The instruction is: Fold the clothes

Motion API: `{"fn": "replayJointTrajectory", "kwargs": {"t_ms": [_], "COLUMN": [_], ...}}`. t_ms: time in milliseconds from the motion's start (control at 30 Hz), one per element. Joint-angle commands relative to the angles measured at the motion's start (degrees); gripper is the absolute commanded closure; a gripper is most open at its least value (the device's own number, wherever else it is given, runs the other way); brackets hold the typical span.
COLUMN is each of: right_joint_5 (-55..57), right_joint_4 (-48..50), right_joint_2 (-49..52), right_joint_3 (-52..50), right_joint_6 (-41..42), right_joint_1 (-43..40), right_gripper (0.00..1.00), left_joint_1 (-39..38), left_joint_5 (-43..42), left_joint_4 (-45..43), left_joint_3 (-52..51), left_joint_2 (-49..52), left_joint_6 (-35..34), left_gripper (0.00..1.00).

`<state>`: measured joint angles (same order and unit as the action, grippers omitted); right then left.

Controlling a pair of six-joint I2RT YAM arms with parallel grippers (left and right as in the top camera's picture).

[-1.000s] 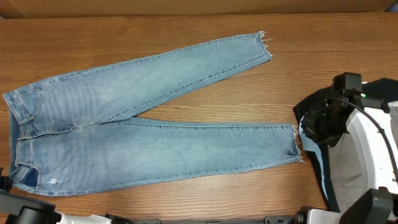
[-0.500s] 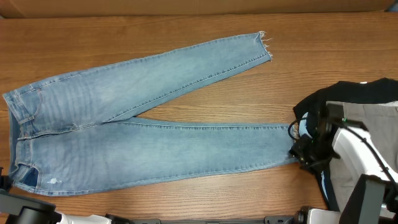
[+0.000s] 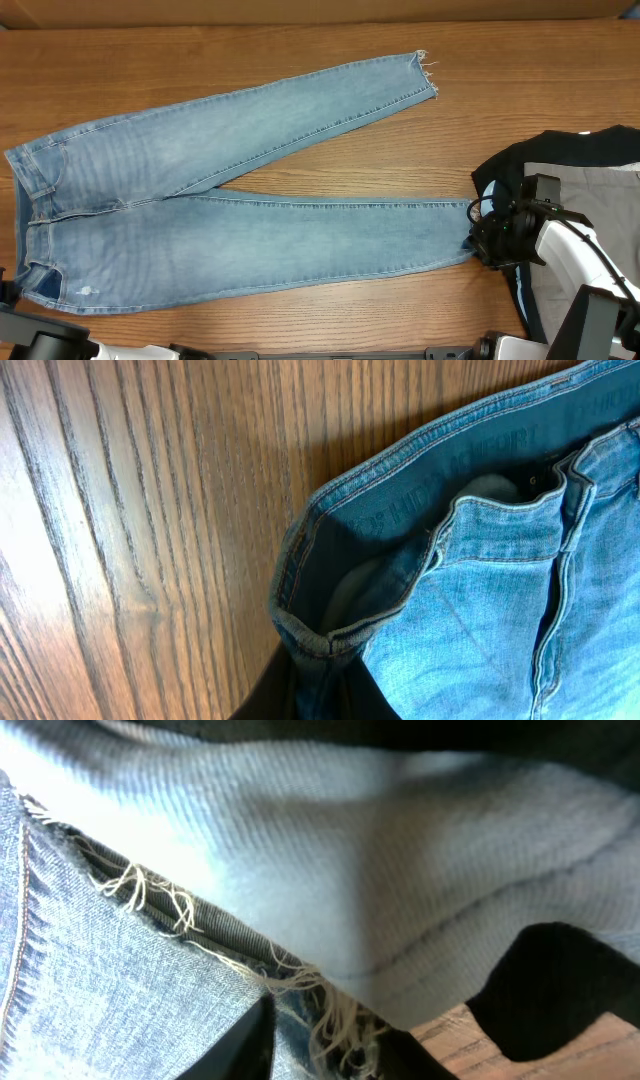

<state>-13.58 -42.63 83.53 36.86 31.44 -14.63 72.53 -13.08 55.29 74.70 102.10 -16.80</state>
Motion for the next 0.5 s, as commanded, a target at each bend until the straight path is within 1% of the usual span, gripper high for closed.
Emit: {"fn": "replayJointTrajectory", "kwargs": {"t_ms": [0, 133, 233, 300, 333, 467], "right_joint_5": [0.52, 1.16, 2.58, 3.28, 3.50, 3.45], "right_joint_4": [0.61, -0.39, -2.27, -4.48, -5.88, -12.72], "right_joint_2": [1.68, 1.66, 1.66, 1.66, 1.64, 0.85], "right_joint_3": [-2.58, -2.47, -1.36, 0.39, 1.55, 7.58], "right_joint_6": [-0.33, -0.35, -0.44, -1.84, -2.56, -3.93], "right_joint_1": [-0.22, -0.24, -0.24, -0.24, -0.24, -0.24], "right_gripper": [0.74, 0.83, 0.85, 0.87, 0.88, 0.93], "left_joint_1": [0.20, 0.20, 0.20, 0.20, 0.20, 0.22], "left_joint_5": [-1.77, -1.77, -1.81, -1.92, -2.05, -4.02], "left_joint_4": [-0.09, -0.24, -0.24, -0.22, -0.20, 0.15], "left_joint_3": [1.29, 1.29, 1.29, 1.29, 1.29, 1.31], "left_joint_2": [-1.86, -1.86, -1.86, -1.86, -1.86, -1.88], "left_joint_6": [0.07, 0.07, 0.07, 0.07, 0.07, 0.39], "left_gripper": [0.91, 0.90, 0.90, 0.92, 0.96, 0.96]}}
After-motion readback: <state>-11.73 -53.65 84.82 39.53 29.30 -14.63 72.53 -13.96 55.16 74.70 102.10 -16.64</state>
